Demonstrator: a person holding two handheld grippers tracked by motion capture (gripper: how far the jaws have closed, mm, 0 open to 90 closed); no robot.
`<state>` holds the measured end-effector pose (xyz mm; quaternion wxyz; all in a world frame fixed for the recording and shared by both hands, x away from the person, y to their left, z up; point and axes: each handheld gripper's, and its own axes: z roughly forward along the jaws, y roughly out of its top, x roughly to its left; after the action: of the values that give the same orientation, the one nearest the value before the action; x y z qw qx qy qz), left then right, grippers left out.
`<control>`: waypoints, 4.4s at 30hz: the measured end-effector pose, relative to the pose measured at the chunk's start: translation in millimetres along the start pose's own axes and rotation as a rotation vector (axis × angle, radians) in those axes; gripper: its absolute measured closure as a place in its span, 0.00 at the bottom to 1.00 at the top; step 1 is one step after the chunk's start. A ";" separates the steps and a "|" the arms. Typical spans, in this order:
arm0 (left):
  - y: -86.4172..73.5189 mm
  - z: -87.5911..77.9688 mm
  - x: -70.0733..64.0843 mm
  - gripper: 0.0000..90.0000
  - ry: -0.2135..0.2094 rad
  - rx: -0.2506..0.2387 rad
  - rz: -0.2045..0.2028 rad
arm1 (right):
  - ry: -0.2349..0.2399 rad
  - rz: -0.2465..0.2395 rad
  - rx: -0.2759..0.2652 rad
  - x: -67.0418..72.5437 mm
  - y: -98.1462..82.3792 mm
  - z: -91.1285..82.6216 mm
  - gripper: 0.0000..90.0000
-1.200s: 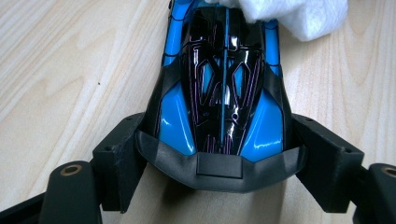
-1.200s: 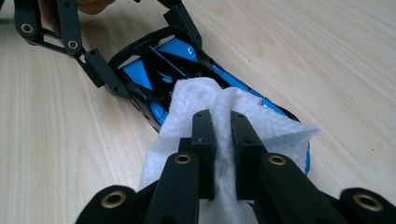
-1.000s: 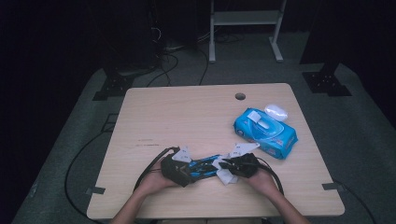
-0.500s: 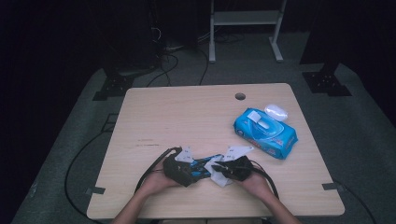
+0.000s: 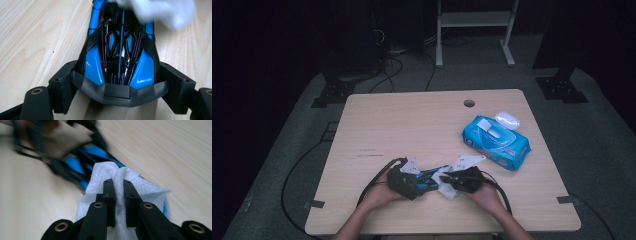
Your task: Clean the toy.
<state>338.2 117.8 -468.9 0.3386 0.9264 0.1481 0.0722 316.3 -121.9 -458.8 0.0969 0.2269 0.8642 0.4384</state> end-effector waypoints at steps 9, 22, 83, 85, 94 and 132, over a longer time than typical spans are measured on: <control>-1.2 -0.6 0.2 0.26 -0.003 -0.005 0.001 | -0.052 0.040 0.041 -17.5 -9.9 -9.2 0.91; -0.4 -0.9 -0.9 0.26 0.003 0.003 0.002 | 0.004 0.017 -0.001 -1.6 0.9 1.1 0.91; 0.6 1.7 -3.3 0.27 0.000 -0.004 0.020 | -0.051 0.154 0.061 -41.1 -21.3 -21.6 0.92; 0.6 1.9 -3.1 0.27 -0.002 -0.007 0.018 | -0.052 0.184 0.076 -45.9 -26.7 -26.8 0.92; 0.5 1.5 -2.9 0.27 0.000 -0.005 0.020 | 0.030 0.134 0.036 -24.7 -10.4 -11.9 0.92; 1.4 3.4 -2.8 0.27 0.000 -0.012 0.011 | -0.119 0.202 0.091 -46.1 -23.0 -24.3 0.91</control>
<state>336.7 113.8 -470.7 0.3438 0.9251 0.1424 0.0752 340.9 -173.0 -464.2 0.0930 0.3428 0.8486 0.3920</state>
